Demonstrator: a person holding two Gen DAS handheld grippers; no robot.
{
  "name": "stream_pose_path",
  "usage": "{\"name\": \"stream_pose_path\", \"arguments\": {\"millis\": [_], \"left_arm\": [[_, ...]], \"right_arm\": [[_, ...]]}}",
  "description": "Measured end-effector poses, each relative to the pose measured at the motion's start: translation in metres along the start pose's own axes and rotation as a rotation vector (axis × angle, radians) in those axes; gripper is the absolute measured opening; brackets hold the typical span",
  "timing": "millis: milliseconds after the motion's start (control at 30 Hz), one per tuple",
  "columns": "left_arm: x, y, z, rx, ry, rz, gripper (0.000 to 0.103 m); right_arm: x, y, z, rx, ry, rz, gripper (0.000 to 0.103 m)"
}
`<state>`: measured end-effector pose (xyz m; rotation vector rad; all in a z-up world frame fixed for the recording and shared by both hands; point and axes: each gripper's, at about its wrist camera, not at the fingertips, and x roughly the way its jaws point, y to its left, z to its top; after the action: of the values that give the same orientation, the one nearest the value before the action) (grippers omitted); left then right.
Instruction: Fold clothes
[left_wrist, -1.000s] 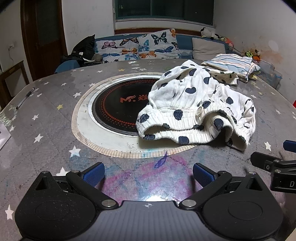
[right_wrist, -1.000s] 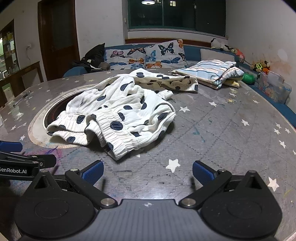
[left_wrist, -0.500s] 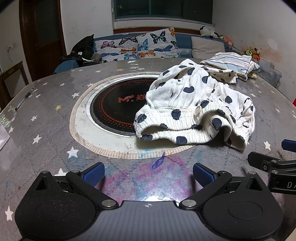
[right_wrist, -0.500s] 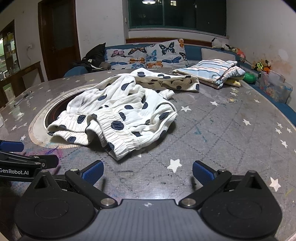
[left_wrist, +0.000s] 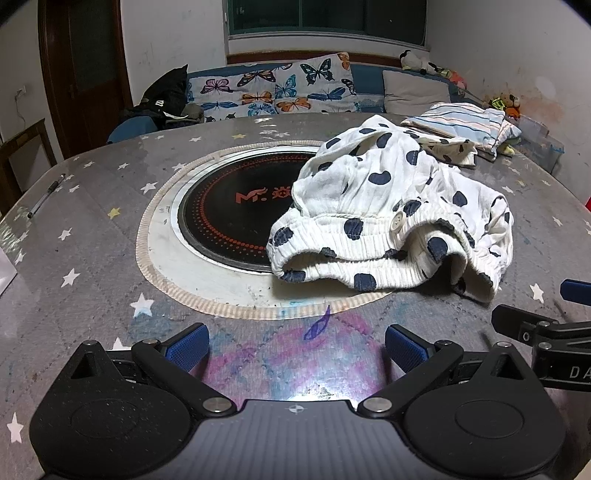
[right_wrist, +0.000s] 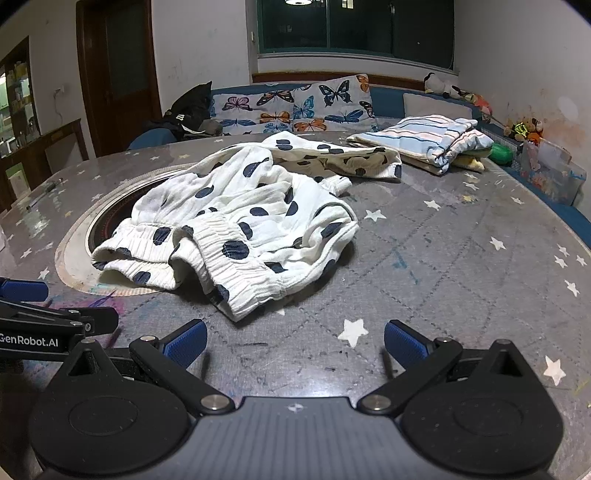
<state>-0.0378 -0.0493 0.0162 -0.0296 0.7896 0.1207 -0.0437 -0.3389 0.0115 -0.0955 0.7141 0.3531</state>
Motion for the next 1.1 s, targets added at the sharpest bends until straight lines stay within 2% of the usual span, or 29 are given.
{"name": "stream_pose_path", "arguments": {"millis": [700, 933, 1100], "left_arm": [[0.011, -0.001, 0.011, 0.006, 0.010, -0.010, 0.103], [0.012, 0.010, 0.028, -0.015, -0.032, 0.013, 0.103], [0.017, 0.021, 0.045, -0.036, -0.057, -0.004, 0.103]], "right_arm": [[0.010, 0.000, 0.007, -0.003, 0.010, 0.006, 0.103], [0.009, -0.005, 0.014, 0.005, -0.020, 0.012, 0.103], [0.011, -0.010, 0.021, 0.014, -0.036, 0.020, 0.103]]}}
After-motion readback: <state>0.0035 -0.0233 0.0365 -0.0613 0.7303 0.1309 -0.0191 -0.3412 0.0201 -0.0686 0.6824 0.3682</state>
